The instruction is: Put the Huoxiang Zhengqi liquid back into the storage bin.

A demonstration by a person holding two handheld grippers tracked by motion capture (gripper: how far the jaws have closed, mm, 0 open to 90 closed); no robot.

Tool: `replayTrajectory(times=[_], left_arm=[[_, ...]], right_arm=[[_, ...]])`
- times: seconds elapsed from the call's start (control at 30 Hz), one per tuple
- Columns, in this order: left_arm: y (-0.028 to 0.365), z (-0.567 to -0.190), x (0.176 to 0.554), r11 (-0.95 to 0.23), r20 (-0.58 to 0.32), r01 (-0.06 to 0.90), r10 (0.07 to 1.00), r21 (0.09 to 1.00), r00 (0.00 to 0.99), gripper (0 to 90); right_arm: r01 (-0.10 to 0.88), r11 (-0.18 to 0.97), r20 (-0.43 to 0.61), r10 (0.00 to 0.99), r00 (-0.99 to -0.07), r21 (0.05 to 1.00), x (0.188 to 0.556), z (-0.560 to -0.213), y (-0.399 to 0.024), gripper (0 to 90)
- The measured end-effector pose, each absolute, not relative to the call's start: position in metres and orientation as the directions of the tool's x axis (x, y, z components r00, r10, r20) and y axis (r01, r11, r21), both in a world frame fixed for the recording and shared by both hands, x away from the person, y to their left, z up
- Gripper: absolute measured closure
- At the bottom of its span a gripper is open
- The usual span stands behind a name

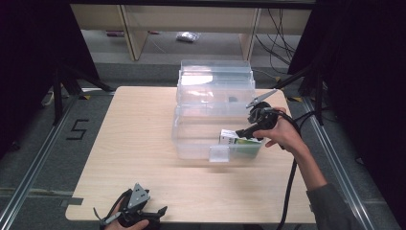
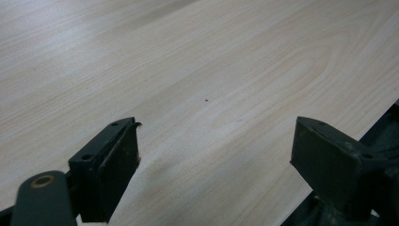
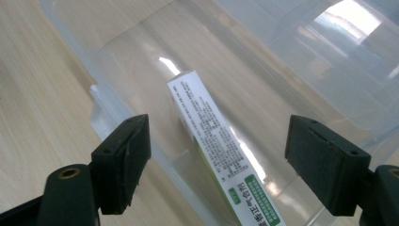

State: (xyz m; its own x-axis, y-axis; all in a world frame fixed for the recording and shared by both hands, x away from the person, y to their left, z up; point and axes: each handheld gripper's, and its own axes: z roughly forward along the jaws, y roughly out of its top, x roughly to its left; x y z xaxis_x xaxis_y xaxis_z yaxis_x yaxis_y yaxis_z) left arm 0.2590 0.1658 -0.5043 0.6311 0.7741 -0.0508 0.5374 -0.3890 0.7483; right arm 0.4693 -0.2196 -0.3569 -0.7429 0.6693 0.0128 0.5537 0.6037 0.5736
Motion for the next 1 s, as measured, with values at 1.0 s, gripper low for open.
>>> replayTrajectory(times=[1.0], left_arm=[[0.166,-0.504,0.258,-0.386,-0.054,0.542,0.777,0.747,0.627,15.0]], right_arm=[[0.517,0.601,0.004,0.649,-0.761,0.610,0.435,-0.362,-0.220,20.8]])
